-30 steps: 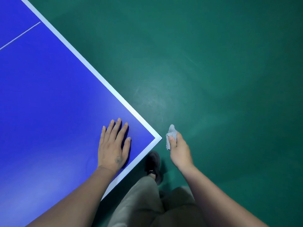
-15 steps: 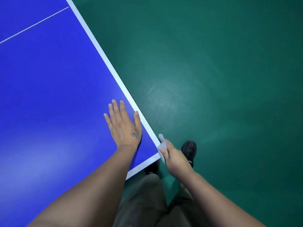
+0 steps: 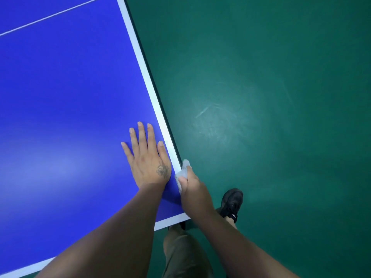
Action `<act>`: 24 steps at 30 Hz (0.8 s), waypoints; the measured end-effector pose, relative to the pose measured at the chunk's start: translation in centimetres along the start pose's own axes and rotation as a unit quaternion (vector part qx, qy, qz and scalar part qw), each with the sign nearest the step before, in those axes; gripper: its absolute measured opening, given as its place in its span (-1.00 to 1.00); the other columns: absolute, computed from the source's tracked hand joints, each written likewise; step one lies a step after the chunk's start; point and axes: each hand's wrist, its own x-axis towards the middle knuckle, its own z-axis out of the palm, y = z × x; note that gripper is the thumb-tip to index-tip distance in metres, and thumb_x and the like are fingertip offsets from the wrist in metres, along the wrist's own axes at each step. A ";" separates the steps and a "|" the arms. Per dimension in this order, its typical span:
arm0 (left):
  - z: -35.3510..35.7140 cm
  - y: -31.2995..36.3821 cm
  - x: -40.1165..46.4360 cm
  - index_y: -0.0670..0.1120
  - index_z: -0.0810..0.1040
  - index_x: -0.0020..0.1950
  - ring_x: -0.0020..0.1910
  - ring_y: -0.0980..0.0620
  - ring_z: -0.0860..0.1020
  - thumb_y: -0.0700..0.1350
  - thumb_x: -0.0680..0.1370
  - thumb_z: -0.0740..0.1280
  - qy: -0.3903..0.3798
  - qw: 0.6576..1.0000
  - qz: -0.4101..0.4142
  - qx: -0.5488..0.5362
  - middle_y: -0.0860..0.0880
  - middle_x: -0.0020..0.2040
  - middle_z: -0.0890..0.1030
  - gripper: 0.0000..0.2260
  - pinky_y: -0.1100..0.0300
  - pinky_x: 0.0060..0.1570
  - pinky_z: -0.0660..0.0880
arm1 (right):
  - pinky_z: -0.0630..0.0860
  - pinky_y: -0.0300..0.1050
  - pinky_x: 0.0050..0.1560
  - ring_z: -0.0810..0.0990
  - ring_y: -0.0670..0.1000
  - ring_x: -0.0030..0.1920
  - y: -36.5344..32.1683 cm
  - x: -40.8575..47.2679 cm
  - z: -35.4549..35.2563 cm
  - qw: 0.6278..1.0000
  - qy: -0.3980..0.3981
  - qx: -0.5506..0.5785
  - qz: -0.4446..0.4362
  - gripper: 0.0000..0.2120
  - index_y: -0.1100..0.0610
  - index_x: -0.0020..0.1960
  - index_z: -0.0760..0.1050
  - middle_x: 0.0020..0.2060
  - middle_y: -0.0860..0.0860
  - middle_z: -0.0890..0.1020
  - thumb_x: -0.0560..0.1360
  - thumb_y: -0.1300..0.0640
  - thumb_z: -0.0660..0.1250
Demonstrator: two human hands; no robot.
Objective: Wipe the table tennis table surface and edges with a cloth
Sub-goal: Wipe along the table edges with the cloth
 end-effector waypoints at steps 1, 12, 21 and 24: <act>0.1 0.0 0.0 -0.05 0.13 0.75 0.75 -0.11 -0.06 0.05 0.76 -0.04 0.004 1.000 -0.003 -0.001 -0.03 0.77 0.03 -0.45 -0.31 0.67 -0.05 | 0.33 -0.18 0.21 0.46 0.14 0.49 -1.0 1.0 0.0 1.000 0.007 0.006 -0.009 -0.46 0.04 0.72 0.09 0.58 0.09 0.43 0.77 0.06 0.10; 0.1 0.0 0.0 -0.04 0.21 0.73 0.73 -0.25 0.04 0.04 0.75 0.01 0.015 0.999 -0.036 0.026 -0.10 0.76 0.11 -0.47 -0.36 0.64 0.04 | 0.31 -0.27 0.27 0.42 0.09 0.54 -1.9 2.7 -0.8 0.998 -0.020 -0.003 -0.057 -0.42 -0.01 0.74 -0.01 0.61 0.05 0.38 0.77 0.02 0.09; -0.1 0.2 0.3 -0.02 0.21 0.73 0.72 -0.27 0.05 0.02 0.72 0.01 -0.018 0.999 -0.045 0.024 -0.11 0.75 0.13 -0.45 -0.36 0.63 0.04 | 0.20 -0.17 0.59 0.25 -0.07 0.64 -1.5 2.6 0.0 0.998 0.021 0.006 -0.059 -0.44 0.04 0.72 0.04 0.67 -0.06 0.22 0.77 0.08 0.11; 0.0 0.0 0.4 -0.02 0.20 0.74 0.73 -0.27 0.04 0.02 0.71 0.00 -0.026 0.998 -0.042 0.029 -0.11 0.75 0.12 -0.44 -0.36 0.64 0.03 | 0.28 -0.16 0.49 0.33 0.02 0.61 -4.2 4.7 -0.4 0.999 0.010 -0.015 -0.043 -0.45 0.03 0.73 0.01 0.66 0.01 0.29 0.78 0.03 0.07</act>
